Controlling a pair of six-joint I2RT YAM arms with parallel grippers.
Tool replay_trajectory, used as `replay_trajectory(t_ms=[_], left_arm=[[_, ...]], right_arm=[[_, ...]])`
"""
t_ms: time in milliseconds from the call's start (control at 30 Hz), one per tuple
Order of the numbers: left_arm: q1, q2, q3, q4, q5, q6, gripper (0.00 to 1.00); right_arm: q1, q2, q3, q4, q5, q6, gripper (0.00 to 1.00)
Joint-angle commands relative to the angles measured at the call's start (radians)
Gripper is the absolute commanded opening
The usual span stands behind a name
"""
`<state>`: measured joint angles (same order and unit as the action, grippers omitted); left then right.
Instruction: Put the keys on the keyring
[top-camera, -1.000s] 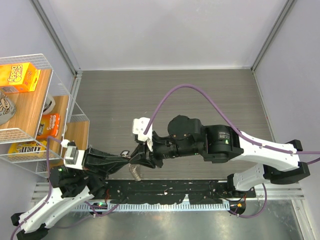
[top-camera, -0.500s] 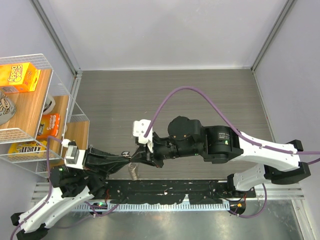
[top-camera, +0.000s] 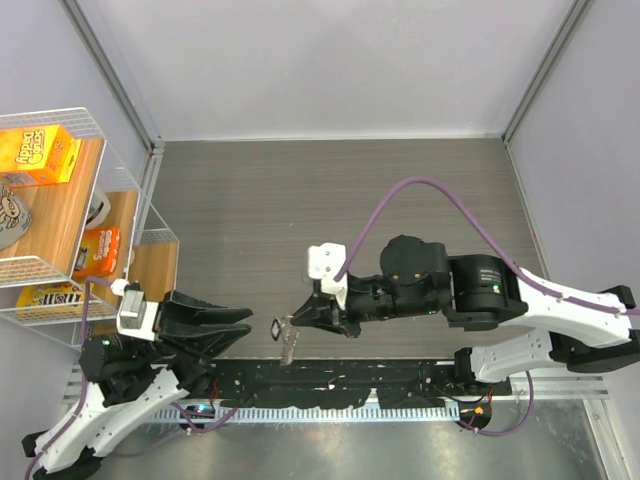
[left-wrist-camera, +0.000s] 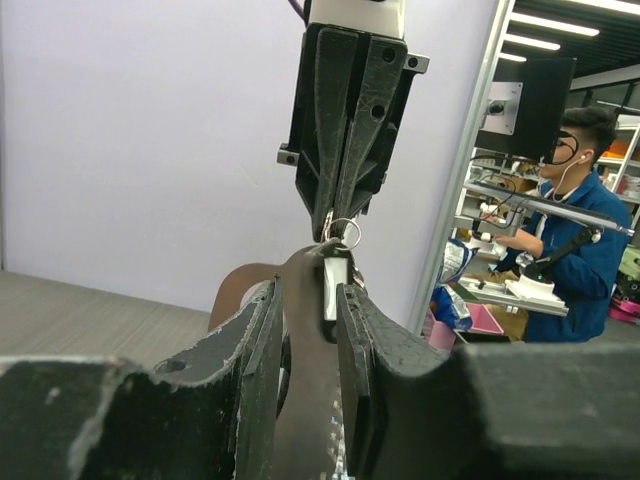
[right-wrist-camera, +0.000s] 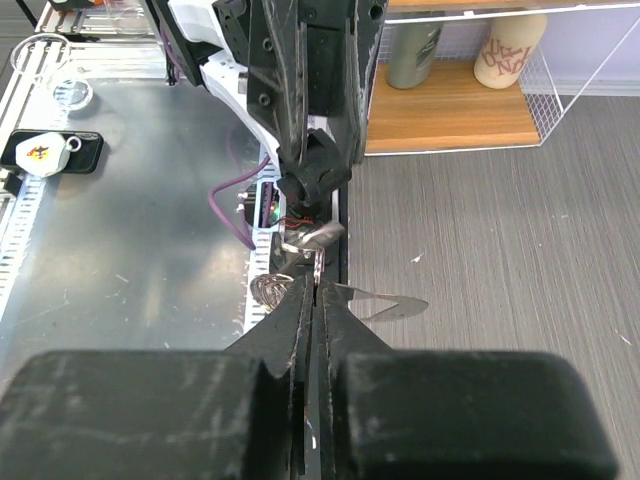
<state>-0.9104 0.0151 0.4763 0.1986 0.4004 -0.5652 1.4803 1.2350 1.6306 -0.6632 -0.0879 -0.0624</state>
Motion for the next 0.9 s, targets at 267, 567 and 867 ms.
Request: replay_trajectory(t_ms=[267,567,867], left_arm=[[-0.001,0.075,0.082,0.014,0.032,0.065,0.46],[-0.001,0.27,0.102,0.211,0.152,-0.007,0.56],[-0.001,0.359,0.073,0.361,0.19,-0.104,0.56]], right_arm=[[0.005,-0.071,0.014,-0.056,-0.007,0.061,0.05],[0.006,-0.097,-0.011,-0.019,-0.019,0.088,0.05],[0.005,-0.095,-0.005,-0.006,0.007,0.076,0.05]])
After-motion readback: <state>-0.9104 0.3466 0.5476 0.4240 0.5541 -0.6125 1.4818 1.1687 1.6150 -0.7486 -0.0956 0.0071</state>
